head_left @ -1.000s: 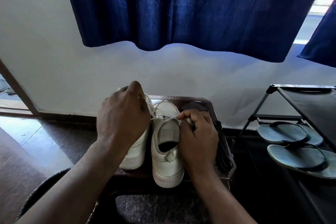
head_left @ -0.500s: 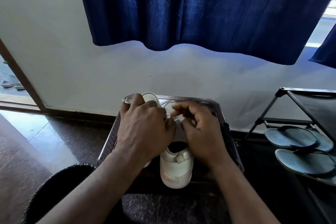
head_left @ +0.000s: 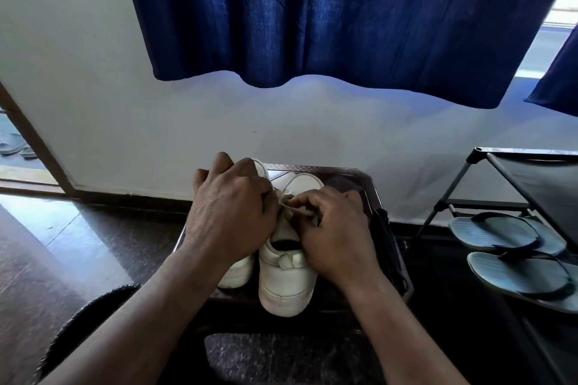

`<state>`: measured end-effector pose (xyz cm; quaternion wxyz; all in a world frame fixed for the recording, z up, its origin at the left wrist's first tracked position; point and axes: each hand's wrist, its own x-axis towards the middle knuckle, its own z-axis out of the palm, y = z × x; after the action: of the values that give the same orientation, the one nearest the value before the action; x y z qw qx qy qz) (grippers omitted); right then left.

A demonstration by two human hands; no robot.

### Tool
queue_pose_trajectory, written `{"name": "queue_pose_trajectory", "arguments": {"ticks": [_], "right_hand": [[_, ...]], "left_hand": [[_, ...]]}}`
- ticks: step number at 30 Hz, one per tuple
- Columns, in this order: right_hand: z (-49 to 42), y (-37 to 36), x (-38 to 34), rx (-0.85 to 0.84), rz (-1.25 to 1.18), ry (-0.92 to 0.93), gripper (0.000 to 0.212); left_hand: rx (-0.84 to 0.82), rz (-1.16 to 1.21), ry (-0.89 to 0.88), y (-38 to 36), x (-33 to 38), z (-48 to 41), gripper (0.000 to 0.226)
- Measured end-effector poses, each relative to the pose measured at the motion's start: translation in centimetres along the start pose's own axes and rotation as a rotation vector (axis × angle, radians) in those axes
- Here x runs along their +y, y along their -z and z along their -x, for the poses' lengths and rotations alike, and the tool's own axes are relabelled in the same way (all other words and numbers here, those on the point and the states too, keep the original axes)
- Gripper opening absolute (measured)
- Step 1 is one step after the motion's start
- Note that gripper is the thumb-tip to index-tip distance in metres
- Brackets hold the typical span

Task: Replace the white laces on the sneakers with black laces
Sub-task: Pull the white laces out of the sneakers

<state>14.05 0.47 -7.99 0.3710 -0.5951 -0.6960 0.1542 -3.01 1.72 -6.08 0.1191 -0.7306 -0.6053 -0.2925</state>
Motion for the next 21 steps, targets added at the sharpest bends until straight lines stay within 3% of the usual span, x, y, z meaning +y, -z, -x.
{"name": "queue_pose_trajectory", "arguments": {"ticks": [3, 5, 6, 9, 10, 12, 17, 21], "right_hand": [[0.0, -0.2, 0.2, 0.029, 0.065, 0.005, 0.008], [0.3, -0.3, 0.0, 0.072, -0.078, -0.001, 0.004], [0.3, -0.3, 0.1, 0.090, -0.303, -0.040, 0.007], [0.1, 1.2, -0.4, 0.129, -1.356, -0.322, 0.007], [0.1, 1.8, -0.3, 0.161, -1.512, -0.382, 0.008], [-0.2, 2.3, 0.2, 0.207, -1.413, -0.404, 0.020], [-0.5, 1.3, 1.3, 0.174, -0.389, -0.167, 0.015], [-0.4, 1.5, 0.9, 0.118, -0.171, -0.112, 0.024]], "left_hand": [[0.007, 0.000, -0.004, 0.0, -0.1, -0.1, 0.028], [0.002, 0.000, -0.005, -0.1, -0.1, -0.1, 0.029], [-0.001, 0.005, -0.005, -0.1, -0.1, -0.1, 0.029], [-0.007, 0.015, -0.004, -0.1, -0.2, -0.1, 0.028], [-0.008, 0.011, -0.004, -0.1, -0.1, -0.1, 0.028], [-0.009, 0.003, -0.003, -0.1, 0.1, -0.1, 0.031], [-0.004, 0.026, 0.016, -0.2, 0.0, 0.0, 0.029], [0.006, 0.026, 0.009, -0.3, 0.1, 0.0, 0.026]]}}
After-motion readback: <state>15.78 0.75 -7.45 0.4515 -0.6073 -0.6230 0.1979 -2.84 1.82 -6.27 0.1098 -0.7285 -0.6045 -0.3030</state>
